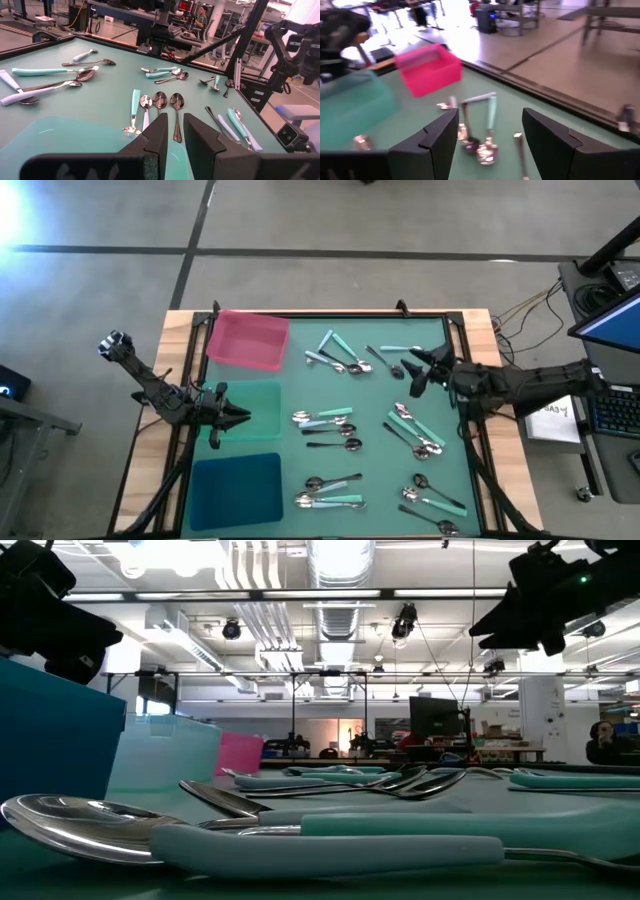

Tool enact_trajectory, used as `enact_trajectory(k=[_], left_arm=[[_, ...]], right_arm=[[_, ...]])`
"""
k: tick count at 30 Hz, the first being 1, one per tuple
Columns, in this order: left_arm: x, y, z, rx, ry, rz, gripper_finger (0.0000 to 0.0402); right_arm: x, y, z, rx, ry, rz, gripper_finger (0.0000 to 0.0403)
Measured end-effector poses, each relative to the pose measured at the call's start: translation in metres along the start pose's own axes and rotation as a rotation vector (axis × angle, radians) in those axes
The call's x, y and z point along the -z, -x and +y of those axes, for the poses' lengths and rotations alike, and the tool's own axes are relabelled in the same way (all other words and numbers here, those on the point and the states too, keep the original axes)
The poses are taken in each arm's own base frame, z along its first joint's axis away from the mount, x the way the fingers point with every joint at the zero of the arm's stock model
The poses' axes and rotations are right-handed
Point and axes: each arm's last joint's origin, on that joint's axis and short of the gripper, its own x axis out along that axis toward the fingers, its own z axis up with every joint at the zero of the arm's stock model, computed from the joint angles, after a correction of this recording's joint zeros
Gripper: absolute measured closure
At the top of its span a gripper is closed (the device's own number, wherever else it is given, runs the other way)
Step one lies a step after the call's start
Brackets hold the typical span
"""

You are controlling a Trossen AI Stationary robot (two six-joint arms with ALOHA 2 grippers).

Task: Sort silverware by color (type)
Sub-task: Put the black spoon into the green bin

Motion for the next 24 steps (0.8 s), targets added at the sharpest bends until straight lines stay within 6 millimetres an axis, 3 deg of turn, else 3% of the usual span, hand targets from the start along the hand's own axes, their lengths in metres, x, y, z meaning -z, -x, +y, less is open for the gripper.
enact_trajectory(k=[4,10,24], left_arm=[[0.0,0.0,0.0,0.0,0.0,0.0,0.0357],[0.0,0.0,0.0,0.0,0.0,0.0,0.0357],[0.0,0.0,0.0,0.0,0.0,0.0,0.0357]], right_arm=[[-0.004,-0.006,-0.005,0.084,0.013,0.051,0.0193],[0.004,-0.024,-0.014,0.209,-0.01,0.182,0.0193],[0.017,-0.08,-0.017,0.246,-0.017,0.487,0.0193]])
